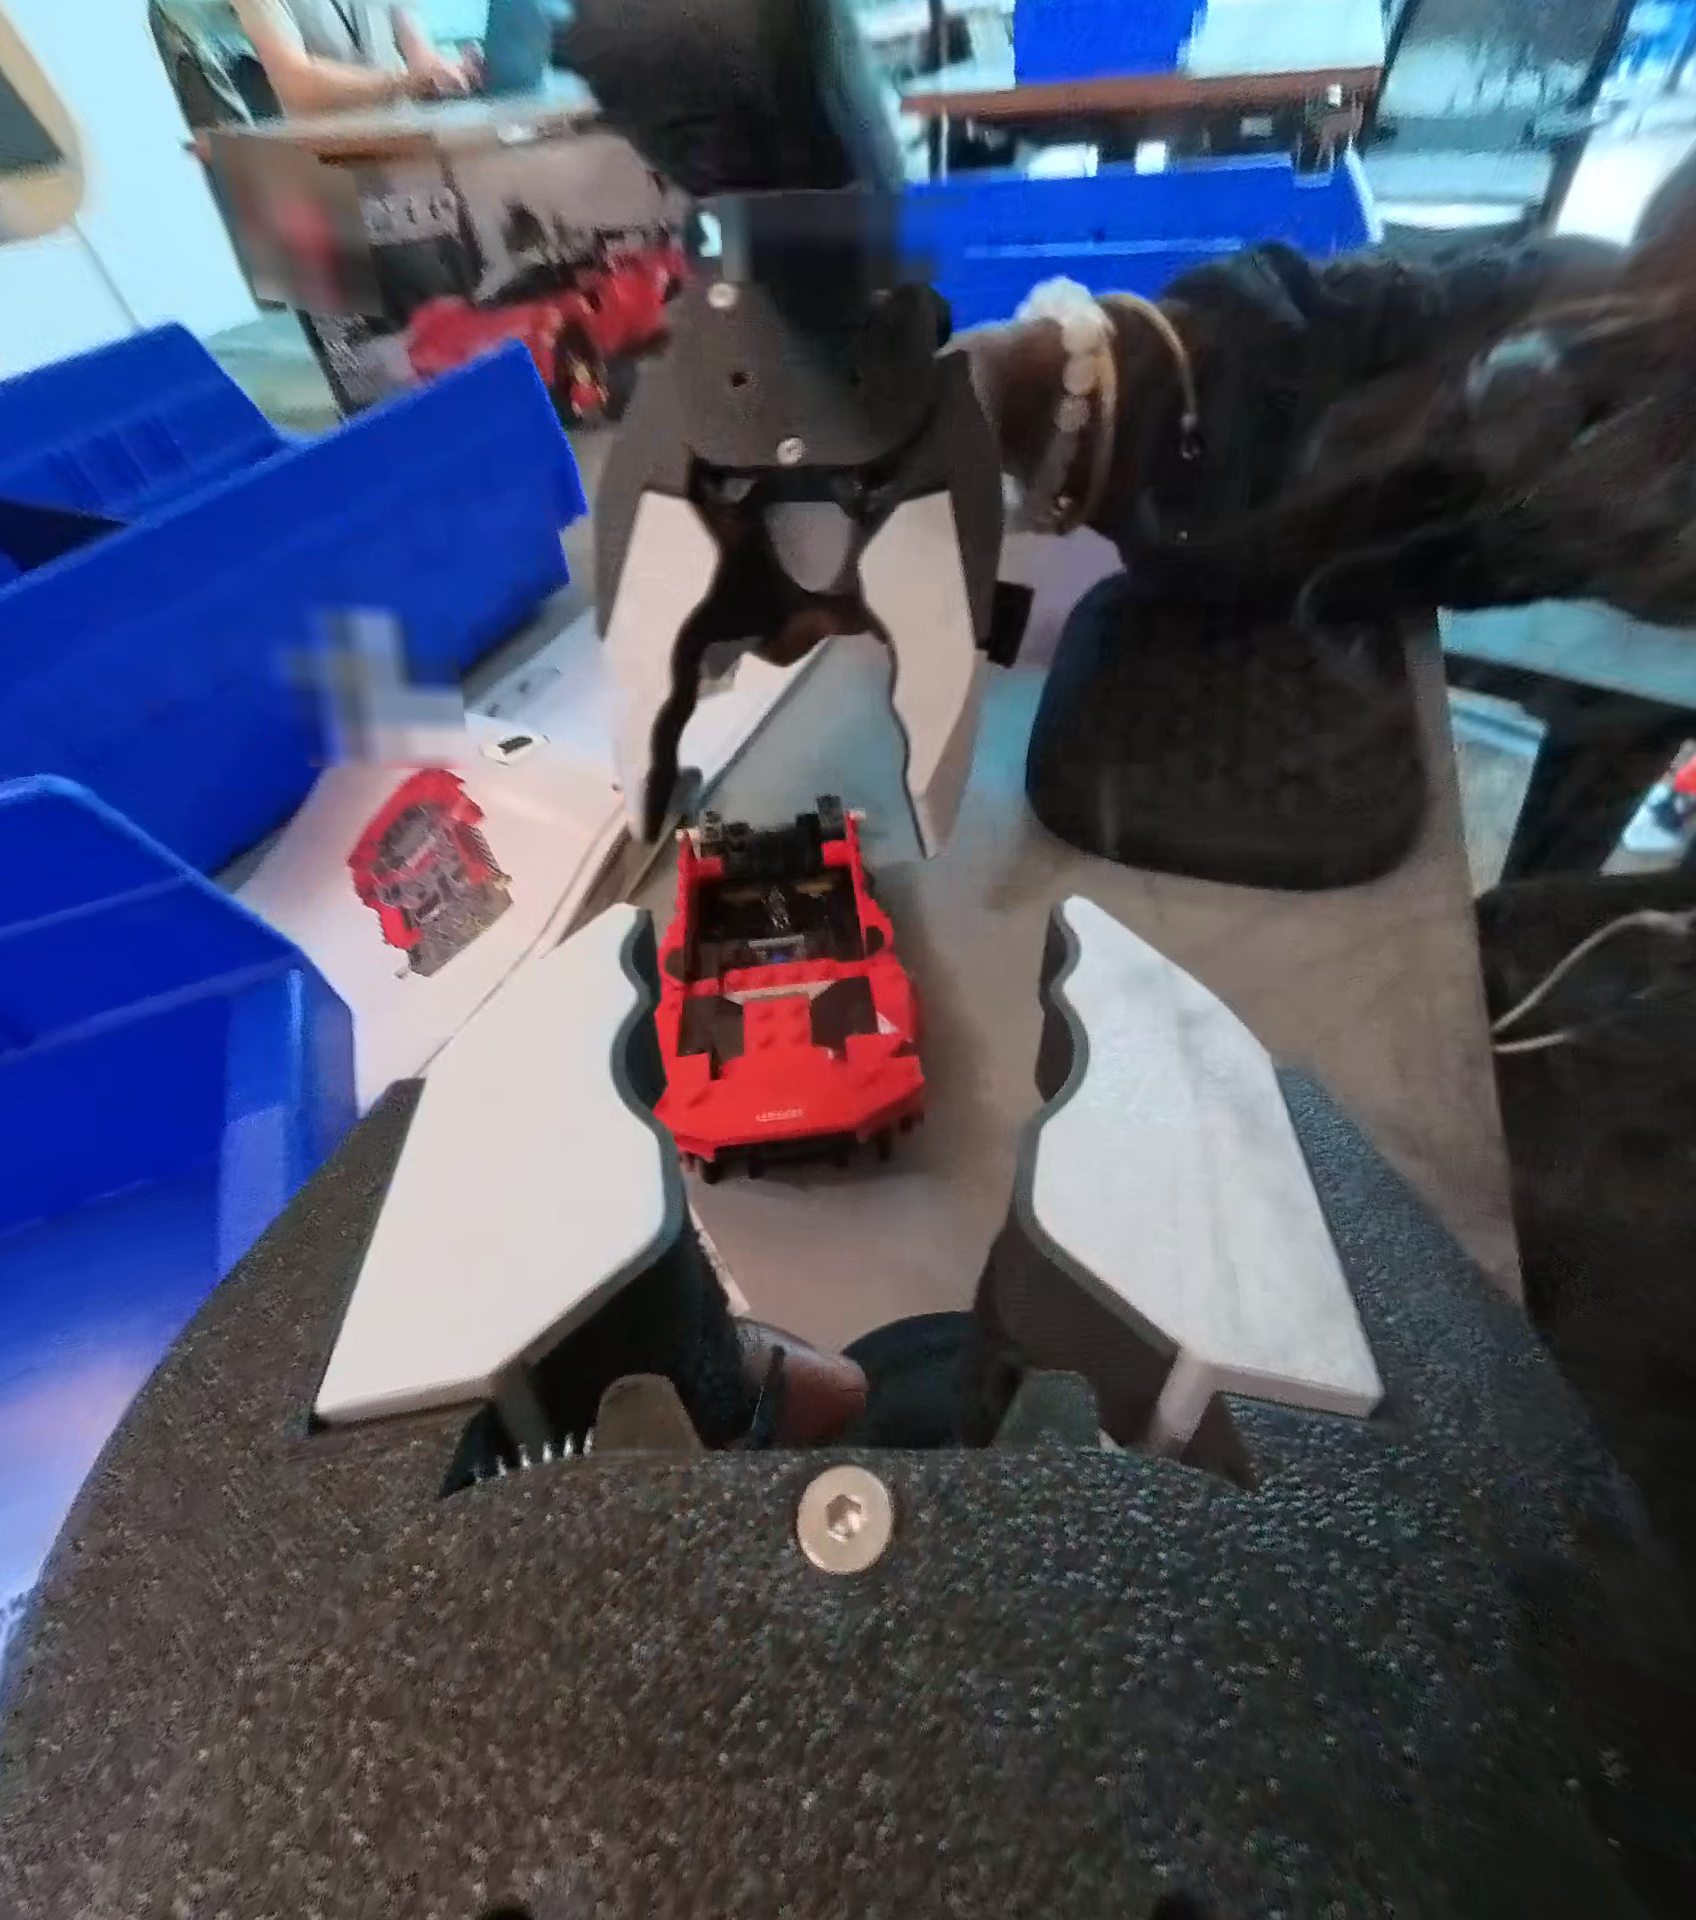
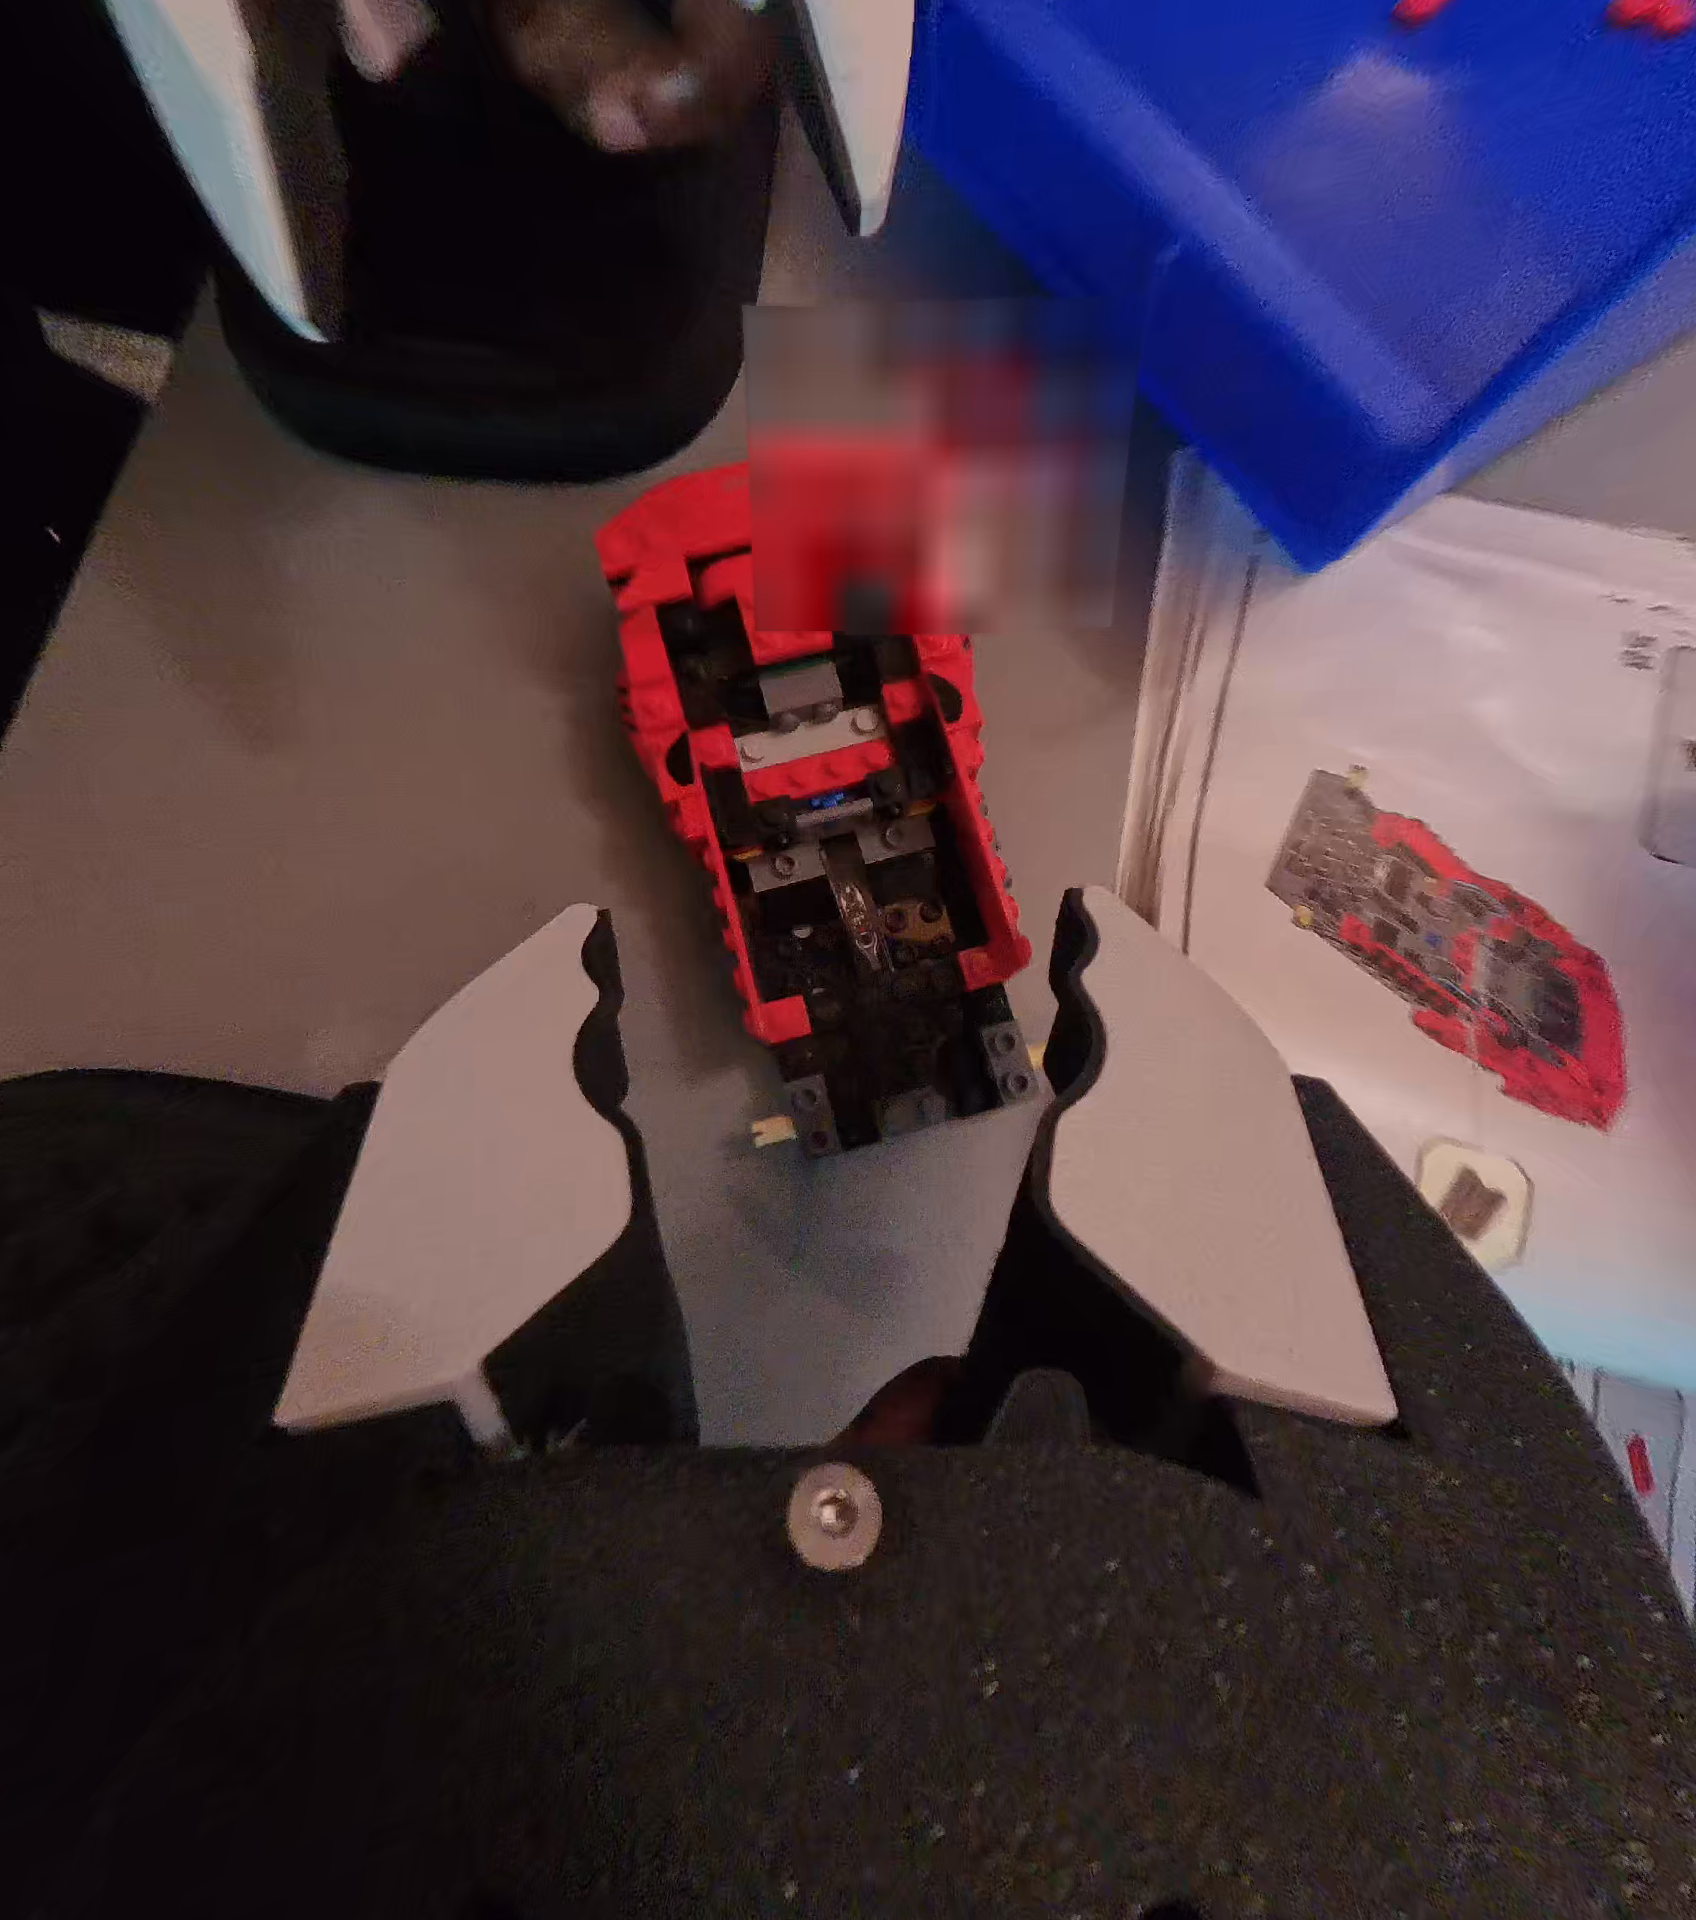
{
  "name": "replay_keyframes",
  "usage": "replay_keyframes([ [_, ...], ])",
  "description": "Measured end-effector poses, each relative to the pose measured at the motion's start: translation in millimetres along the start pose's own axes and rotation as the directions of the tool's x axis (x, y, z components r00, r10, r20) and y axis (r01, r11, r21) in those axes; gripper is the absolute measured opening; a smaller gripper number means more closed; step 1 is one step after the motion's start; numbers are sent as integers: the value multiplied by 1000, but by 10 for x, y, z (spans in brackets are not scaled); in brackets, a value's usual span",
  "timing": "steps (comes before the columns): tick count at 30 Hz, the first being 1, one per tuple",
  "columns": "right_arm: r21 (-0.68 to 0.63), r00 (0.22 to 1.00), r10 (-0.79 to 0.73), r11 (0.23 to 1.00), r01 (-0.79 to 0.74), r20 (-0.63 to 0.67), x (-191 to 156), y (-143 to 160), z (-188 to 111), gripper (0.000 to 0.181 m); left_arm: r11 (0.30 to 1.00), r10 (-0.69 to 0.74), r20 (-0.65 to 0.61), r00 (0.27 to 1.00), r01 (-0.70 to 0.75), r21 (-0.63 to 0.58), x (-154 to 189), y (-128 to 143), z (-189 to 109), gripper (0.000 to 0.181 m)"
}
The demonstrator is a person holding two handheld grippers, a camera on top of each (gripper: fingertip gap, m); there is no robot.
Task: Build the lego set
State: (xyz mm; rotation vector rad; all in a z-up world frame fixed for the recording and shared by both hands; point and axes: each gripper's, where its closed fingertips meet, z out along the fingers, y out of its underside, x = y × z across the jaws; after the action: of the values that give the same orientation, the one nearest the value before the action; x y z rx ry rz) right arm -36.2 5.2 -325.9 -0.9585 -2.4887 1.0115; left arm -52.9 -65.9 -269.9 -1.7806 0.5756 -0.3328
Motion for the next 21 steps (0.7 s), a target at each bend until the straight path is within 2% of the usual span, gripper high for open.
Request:
replay_keyframes([
  [3, -103, 999, -35, 994, 37, 21, 46, 126, 187, 81, 998, 24, 6, 1000, -24, -52, 22, 40, 47, 69],
  [6, -140, 999, -46, 989, 43, -24, 70, 164, 235, 71, 999, 17, 32, 999, -16, -37, -23, 32, 32, 66],
  [8, -149, 998, -2, 989, -8, -69, 47, 181, 218, 71, 999, -6, 46, 999, 8, -41, -68, 54, 13, 64],
  [12, -169, 955, 166, 963, -211, -246, 17, 289, 114, 71, 992, -44, 40, 998, 48, -115, -105, 162, 37, 66],
  [15, -151, 920, 243, 942, -299, -308, -89, 363, 46, 70, 985, -20, 58, 998, 29, -168, -108, 216, 84, 66],
  [17, -135, 914, 246, 944, -302, -324, -136, 388, 11, 70, 985, 7, 86, 996, 8, -174, -109, 212, 108, 67],
  [19, -82, 912, 231, 958, -273, -339, -126, 348, -52, 74, 991, -7, 163, 987, 28, -128, -184, 120, 98, 72],
  [21, 56, 908, 254, 967, -250, -333, -95, 179, -182, 78, 996, -84, 237, 968, 89, -11, -284, -61, 25, 81],
])
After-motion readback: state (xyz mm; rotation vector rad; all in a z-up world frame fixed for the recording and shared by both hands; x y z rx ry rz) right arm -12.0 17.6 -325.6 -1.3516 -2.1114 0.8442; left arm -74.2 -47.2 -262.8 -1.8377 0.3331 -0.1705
